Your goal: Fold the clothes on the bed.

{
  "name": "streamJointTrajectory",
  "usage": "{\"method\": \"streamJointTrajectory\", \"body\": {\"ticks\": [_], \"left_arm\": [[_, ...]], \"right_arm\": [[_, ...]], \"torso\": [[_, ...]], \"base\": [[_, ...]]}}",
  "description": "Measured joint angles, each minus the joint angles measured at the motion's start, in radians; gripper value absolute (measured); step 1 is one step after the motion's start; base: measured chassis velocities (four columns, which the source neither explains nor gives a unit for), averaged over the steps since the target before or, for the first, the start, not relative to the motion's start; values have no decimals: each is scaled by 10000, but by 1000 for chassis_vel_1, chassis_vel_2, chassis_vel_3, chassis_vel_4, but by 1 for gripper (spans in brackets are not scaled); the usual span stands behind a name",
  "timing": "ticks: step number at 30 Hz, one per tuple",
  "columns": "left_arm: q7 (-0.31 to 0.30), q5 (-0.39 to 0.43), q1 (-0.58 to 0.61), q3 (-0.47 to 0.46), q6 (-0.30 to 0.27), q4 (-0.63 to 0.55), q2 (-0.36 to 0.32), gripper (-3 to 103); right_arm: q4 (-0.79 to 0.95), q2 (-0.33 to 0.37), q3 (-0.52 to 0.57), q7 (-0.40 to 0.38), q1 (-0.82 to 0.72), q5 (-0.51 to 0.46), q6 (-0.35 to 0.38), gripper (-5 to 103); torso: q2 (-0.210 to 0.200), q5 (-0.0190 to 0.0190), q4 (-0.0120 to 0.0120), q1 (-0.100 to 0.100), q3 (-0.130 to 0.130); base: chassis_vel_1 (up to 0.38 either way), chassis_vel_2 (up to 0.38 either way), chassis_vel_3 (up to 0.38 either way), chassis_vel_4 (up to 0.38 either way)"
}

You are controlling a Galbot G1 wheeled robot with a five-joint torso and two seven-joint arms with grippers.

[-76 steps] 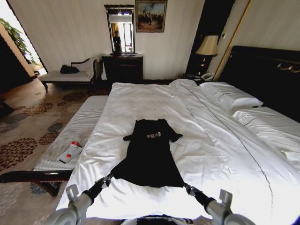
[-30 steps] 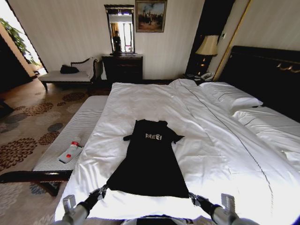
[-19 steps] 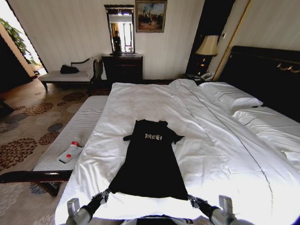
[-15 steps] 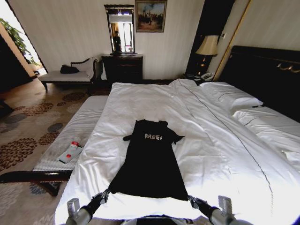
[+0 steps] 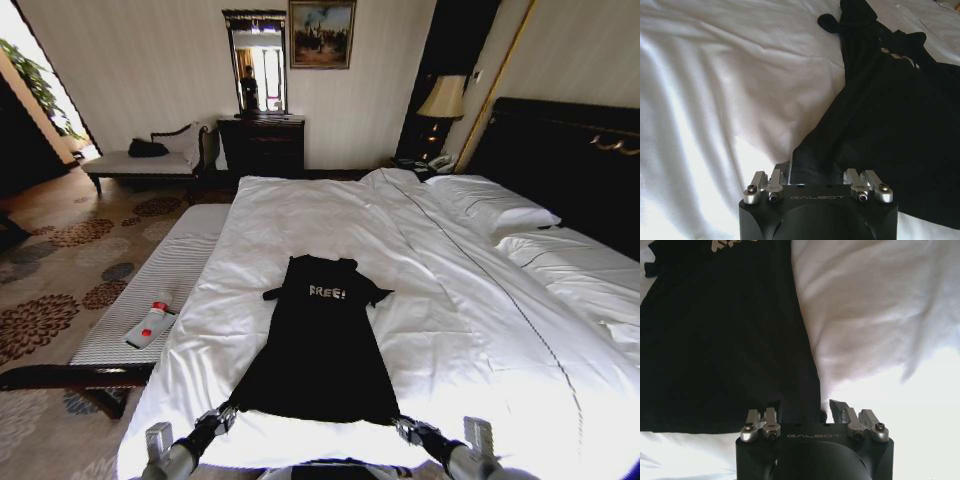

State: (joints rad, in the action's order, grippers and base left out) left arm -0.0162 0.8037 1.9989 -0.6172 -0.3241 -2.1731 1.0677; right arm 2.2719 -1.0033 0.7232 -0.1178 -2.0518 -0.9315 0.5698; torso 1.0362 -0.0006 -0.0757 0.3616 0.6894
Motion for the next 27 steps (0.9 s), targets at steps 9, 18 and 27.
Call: {"method": "streamJointTrajectory", "body": {"ticks": [9, 18, 27], "left_arm": [[-271, 405, -295, -716, -140, -1073, 66, 84], [-552, -335, -767, -168, -149, -1656, -448, 100], [-628, -226, -929, 48, 22, -1509, -1487, 100]], "right_arm": [[584, 641, 1170, -701, 1220, -2508, 459, 90], [-426, 1576, 1271, -1938, 4302, -5853, 922, 100], [-3502, 1947, -75, -2422, 7637, -7240, 1195, 100]], "torso": [[0, 2, 1, 1, 0], [-1, 2, 2, 0, 1], [-2, 2, -2, 3, 2]], "base": [[0, 0, 0, 0], [0, 0, 0, 0], [0, 0, 0, 0]]}}
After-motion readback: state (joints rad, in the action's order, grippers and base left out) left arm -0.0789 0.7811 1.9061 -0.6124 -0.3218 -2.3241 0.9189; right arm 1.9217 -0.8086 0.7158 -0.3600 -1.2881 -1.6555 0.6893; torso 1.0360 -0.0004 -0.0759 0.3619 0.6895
